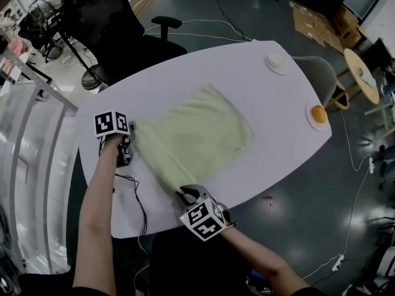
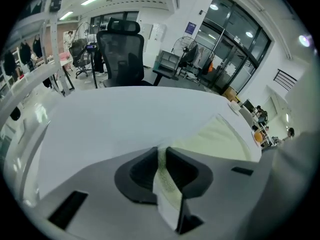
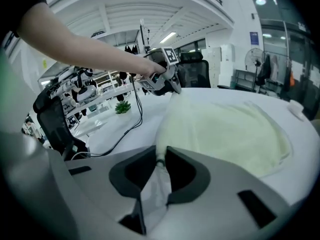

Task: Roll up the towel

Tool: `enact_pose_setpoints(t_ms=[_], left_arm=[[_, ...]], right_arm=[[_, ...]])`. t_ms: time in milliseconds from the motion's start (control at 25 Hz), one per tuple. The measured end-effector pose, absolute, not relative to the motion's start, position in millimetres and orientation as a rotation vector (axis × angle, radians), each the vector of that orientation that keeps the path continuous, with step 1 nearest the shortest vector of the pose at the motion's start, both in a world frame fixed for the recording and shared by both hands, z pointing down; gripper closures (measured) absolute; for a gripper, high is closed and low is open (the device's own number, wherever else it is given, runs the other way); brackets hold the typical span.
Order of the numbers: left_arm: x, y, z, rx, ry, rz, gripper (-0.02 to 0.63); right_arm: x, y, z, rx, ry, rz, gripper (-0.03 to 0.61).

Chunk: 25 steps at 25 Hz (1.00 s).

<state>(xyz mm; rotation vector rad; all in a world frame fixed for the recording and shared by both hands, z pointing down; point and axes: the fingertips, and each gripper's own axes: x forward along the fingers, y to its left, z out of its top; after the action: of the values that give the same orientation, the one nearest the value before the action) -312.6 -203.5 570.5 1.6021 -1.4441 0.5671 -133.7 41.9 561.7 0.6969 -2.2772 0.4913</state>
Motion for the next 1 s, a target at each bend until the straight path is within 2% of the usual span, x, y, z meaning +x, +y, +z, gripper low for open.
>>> enact_pose_setpoints(t_ms=[360, 1000], left_arm=[[-266.9, -242.4, 554.2, 1.616, -1.433, 0.547, 0.543], [-190.0, -287.2, 583.7, 1.606, -1.425, 0.569, 0.517]], right_arm=[[-95.0, 11.2, 542.3, 0.817, -2.316, 0.643, 0.5], [-21.6, -29.4, 580.3, 0.972, -2.212, 0.76, 0.492]])
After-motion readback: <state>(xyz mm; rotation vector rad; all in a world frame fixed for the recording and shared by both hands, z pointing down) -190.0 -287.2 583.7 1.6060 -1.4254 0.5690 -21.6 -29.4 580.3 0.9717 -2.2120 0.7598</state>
